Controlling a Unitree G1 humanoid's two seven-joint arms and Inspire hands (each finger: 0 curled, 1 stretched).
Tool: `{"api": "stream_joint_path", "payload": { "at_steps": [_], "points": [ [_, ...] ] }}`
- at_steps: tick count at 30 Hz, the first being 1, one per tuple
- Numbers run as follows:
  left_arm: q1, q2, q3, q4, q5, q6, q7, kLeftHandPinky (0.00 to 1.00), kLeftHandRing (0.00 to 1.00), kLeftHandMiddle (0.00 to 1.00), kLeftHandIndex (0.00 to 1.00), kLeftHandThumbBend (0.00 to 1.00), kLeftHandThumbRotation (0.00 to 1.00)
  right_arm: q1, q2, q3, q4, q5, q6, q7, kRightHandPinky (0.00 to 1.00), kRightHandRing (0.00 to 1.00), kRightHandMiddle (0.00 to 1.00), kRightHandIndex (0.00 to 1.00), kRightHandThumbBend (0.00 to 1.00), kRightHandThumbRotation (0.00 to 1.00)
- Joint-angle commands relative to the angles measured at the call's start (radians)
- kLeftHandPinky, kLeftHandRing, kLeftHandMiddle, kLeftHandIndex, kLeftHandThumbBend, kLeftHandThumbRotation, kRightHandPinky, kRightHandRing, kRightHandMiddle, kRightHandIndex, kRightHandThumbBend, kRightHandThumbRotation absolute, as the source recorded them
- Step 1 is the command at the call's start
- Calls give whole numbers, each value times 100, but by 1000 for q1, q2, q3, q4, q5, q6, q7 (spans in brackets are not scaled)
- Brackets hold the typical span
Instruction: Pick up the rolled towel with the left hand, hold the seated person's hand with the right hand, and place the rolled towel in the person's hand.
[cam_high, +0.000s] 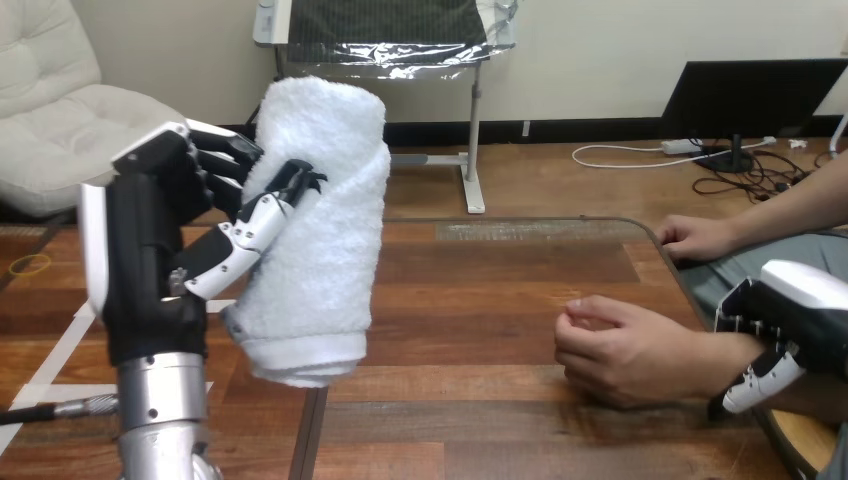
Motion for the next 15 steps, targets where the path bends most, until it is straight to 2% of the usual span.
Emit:
{"api": "stream_joint_path", "payload": {
  "at_steps": [1,7,10,15],
  "points": [
    [-108,17,-18,55,-37,-43,-35,17,24,31,36,46,0,-58,8,-64,-102,65,2,-1,27,28,33,33,83,11],
    [-145,16,-13,132,-59,-66,-61,18,24,31,35,48,0,-57,7,-82,-140,69,1,-8,28,27,32,32,84,14],
    [-163,17,-13,167,-57,-81,-66,18,24,30,35,50,0,-62,7,-88,-148,75,-11,-5,28,27,32,32,85,15],
    [-196,17,-15,225,-50,-100,-70,18,24,30,35,51,0,-66,11,-100,-172,87,1,10,27,27,32,32,86,15]
  ]
}}
